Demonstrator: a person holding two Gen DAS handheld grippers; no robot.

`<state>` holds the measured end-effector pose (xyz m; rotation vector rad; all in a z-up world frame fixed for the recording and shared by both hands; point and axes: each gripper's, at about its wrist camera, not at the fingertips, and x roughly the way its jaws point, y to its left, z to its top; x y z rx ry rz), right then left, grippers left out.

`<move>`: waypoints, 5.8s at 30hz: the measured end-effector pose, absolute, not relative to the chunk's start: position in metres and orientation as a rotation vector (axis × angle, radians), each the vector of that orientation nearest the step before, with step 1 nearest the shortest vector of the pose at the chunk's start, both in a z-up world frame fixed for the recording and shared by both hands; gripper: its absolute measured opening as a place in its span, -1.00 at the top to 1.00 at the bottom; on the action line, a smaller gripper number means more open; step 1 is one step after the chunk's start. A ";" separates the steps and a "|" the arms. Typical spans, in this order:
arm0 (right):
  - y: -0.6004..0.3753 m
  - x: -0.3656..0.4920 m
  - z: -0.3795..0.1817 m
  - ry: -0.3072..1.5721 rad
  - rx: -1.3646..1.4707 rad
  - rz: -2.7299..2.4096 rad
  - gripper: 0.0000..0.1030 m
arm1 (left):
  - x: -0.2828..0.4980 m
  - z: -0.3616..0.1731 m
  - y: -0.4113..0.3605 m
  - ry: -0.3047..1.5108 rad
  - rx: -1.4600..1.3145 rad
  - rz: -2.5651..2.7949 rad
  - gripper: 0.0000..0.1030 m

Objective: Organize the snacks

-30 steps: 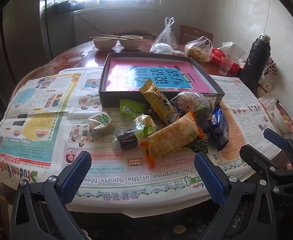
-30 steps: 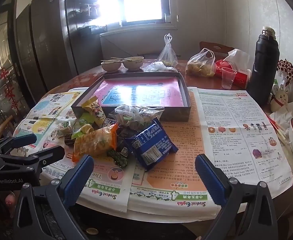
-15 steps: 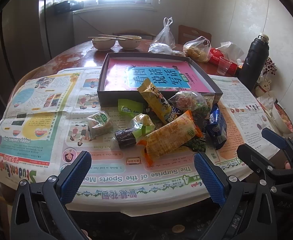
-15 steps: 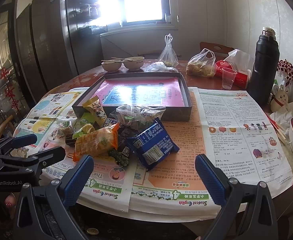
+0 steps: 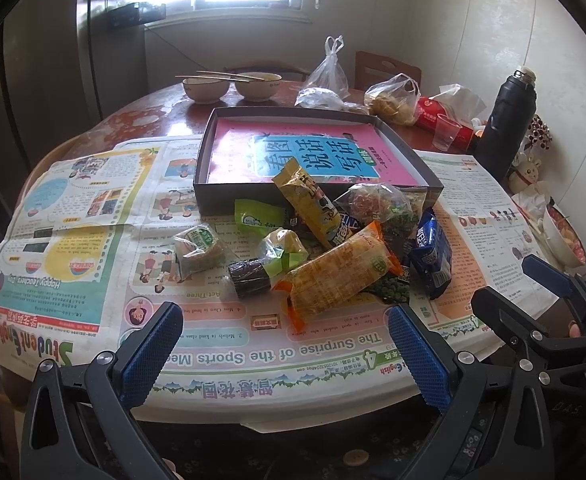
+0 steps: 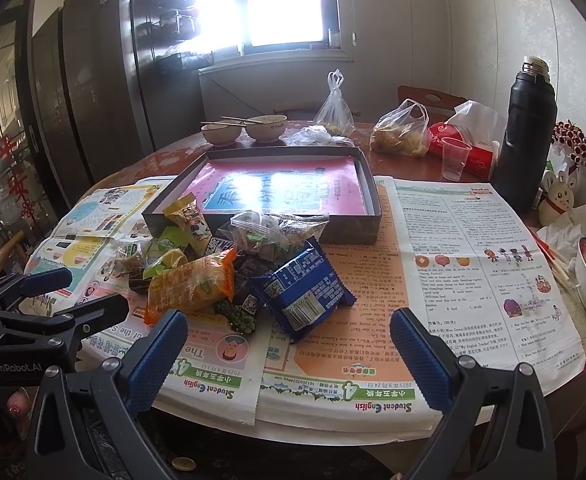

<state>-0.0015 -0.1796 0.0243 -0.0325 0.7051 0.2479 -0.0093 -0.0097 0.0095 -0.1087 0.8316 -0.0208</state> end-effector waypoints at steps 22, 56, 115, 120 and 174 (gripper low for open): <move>-0.177 0.000 0.021 0.708 -0.046 0.240 -0.99 | -0.008 0.007 -0.007 0.846 -0.116 -0.020 -0.99; -0.209 0.031 0.006 0.784 -0.012 0.245 -0.99 | 0.021 -0.008 -0.037 0.874 0.067 -0.177 -0.89; -0.217 0.098 -0.006 0.797 -0.036 0.345 -0.09 | 0.062 0.011 -0.022 0.873 0.003 -0.394 0.28; -0.213 0.102 0.001 0.786 -0.024 0.348 -0.09 | 0.061 0.023 -0.006 0.849 -0.055 -0.386 0.28; -0.188 0.188 0.015 0.770 0.059 0.338 -0.09 | 0.204 0.005 0.057 0.852 -0.222 -0.114 0.28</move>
